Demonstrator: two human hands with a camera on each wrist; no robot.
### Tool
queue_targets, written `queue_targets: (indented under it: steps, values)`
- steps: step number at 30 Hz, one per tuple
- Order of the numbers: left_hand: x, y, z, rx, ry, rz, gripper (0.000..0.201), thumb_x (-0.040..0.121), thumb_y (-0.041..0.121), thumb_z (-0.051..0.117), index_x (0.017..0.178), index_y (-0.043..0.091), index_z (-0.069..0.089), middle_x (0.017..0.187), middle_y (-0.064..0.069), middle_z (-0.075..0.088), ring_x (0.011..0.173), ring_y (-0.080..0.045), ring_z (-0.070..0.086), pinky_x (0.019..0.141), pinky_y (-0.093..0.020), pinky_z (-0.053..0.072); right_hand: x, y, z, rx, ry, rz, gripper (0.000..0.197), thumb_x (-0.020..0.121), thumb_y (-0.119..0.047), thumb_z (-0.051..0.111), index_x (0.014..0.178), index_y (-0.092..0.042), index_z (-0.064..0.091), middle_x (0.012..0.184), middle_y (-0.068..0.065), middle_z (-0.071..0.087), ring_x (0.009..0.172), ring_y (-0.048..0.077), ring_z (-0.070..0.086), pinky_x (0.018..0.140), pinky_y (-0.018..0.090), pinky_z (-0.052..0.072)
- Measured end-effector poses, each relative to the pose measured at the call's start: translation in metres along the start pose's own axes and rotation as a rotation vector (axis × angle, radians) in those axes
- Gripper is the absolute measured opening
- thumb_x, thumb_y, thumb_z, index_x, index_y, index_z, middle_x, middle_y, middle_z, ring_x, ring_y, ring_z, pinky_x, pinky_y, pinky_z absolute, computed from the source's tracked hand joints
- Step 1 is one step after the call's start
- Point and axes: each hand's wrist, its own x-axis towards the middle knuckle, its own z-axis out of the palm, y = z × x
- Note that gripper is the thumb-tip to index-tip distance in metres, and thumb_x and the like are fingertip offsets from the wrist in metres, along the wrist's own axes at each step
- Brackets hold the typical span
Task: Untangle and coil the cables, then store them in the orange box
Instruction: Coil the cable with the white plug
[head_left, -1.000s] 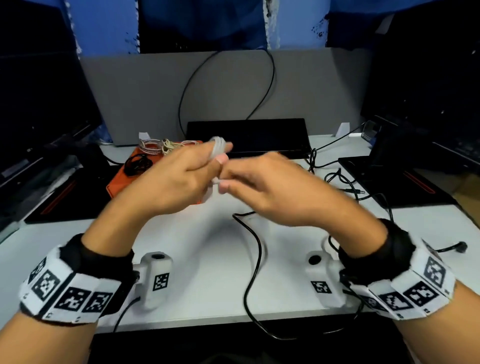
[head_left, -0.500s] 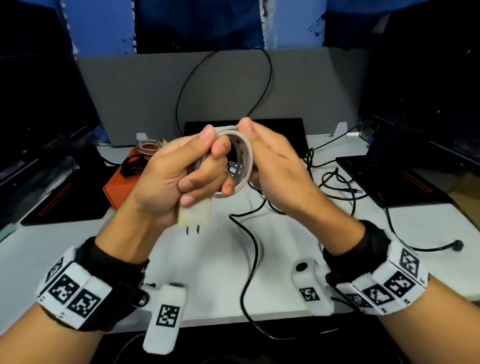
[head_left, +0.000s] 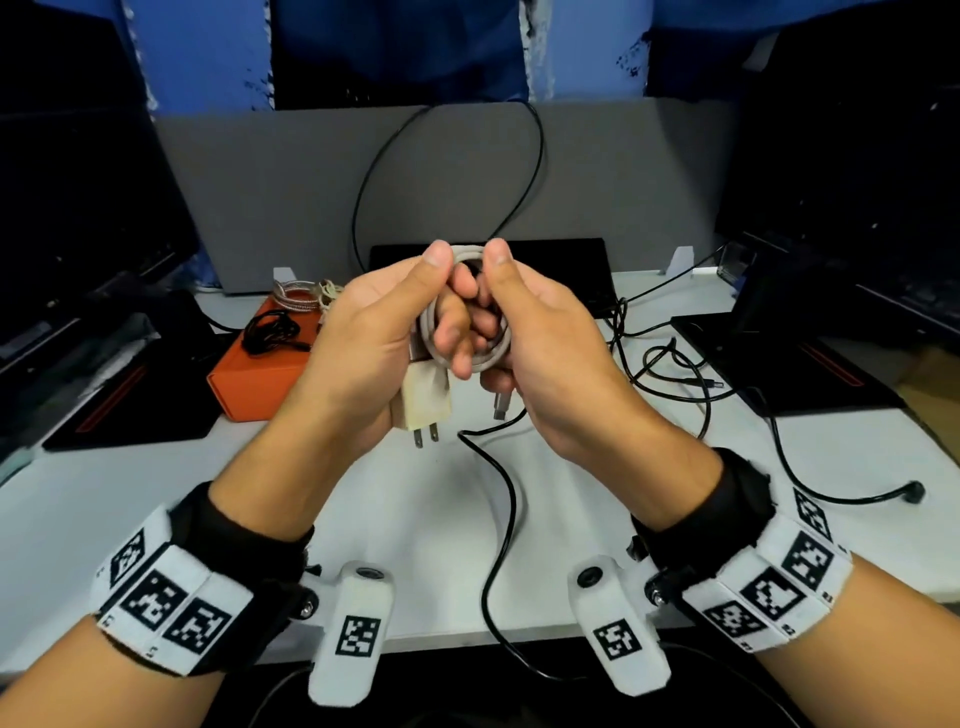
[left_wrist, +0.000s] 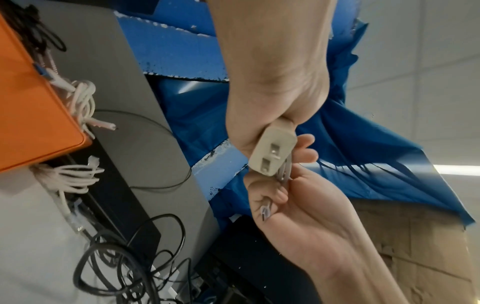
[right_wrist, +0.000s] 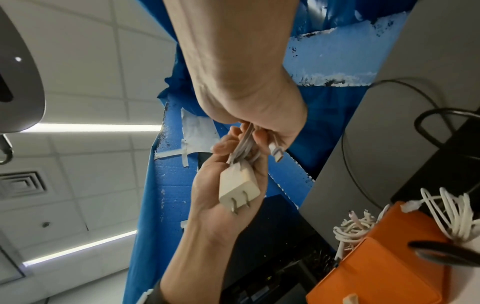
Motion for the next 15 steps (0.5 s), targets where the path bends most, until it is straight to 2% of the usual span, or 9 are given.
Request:
queue_targets:
  steps: [3,5,8,10,12,14,15]
  values:
    - [-0.001,0.0,0.004,0.099,0.085,0.068,0.033,0.108,0.023,0.046,0.085,0.005,0.061,0.056,-0.006,0.052,0.055,-0.019,0.06,0.056,-0.03,0.053,0.001,-0.002,-0.001,0.001,-0.008,-0.007,0.044,0.112,-0.044,0.032,0.095,-0.01,0.054,0.069,0.001,0.058,0.056,0.011,0.049,0.045,0.023,0.031]
    - [0.0,-0.003,0.002,0.194,0.147,0.119,0.031,0.107,0.023,0.049,0.086,0.006,0.063,0.059,-0.006,0.055,0.055,-0.017,0.062,0.056,-0.029,0.052,0.002,-0.004,-0.002,0.001,-0.007,-0.009,0.044,0.112,-0.045,0.033,0.084,-0.016,0.051,0.064,-0.001,0.049,0.053,0.009,0.042,0.044,0.023,0.028]
    - [0.003,-0.007,-0.008,0.398,0.144,0.204,0.031,0.106,0.031,0.052,0.087,0.012,0.066,0.074,-0.019,0.064,0.068,-0.028,0.064,0.064,-0.043,0.056,0.001,-0.006,-0.005,-0.099,0.018,-0.05,0.042,0.112,-0.043,0.035,0.077,-0.021,0.046,0.059,-0.007,0.037,0.049,0.009,0.029,0.043,0.022,0.026]
    - [0.004,-0.009,-0.012,0.432,0.069,0.147,0.033,0.106,0.035,0.049,0.087,0.012,0.061,0.078,-0.02,0.064,0.063,-0.031,0.064,0.055,-0.04,0.055,0.002,-0.007,-0.008,-0.118,0.011,-0.046,0.042,0.111,-0.042,0.037,0.077,-0.018,0.044,0.057,-0.01,0.035,0.048,0.009,0.028,0.043,0.022,0.025]
    - [0.003,-0.01,-0.011,0.415,0.02,0.076,0.034,0.108,0.033,0.042,0.086,0.01,0.054,0.074,-0.009,0.061,0.052,-0.026,0.062,0.045,-0.033,0.051,0.004,-0.008,-0.014,-0.034,-0.027,0.017,0.04,0.111,-0.042,0.039,0.08,-0.017,0.044,0.057,-0.008,0.034,0.047,0.009,0.027,0.044,0.023,0.022]
    - [0.003,-0.014,-0.01,0.397,0.058,0.068,0.035,0.11,0.032,0.04,0.085,0.009,0.05,0.072,-0.006,0.059,0.046,-0.027,0.059,0.043,-0.032,0.048,0.006,-0.009,-0.016,0.145,-0.085,0.104,0.037,0.111,-0.04,0.041,0.084,-0.016,0.048,0.058,-0.004,0.035,0.046,0.009,0.029,0.045,0.025,0.022]
    - [0.004,-0.016,-0.01,0.364,0.096,0.07,0.036,0.11,0.033,0.042,0.084,0.009,0.051,0.074,-0.012,0.06,0.048,-0.033,0.06,0.045,-0.035,0.05,0.006,-0.01,-0.016,0.239,-0.119,0.134,0.035,0.111,-0.038,0.041,0.087,-0.015,0.051,0.06,-0.003,0.037,0.048,0.009,0.029,0.046,0.024,0.022]
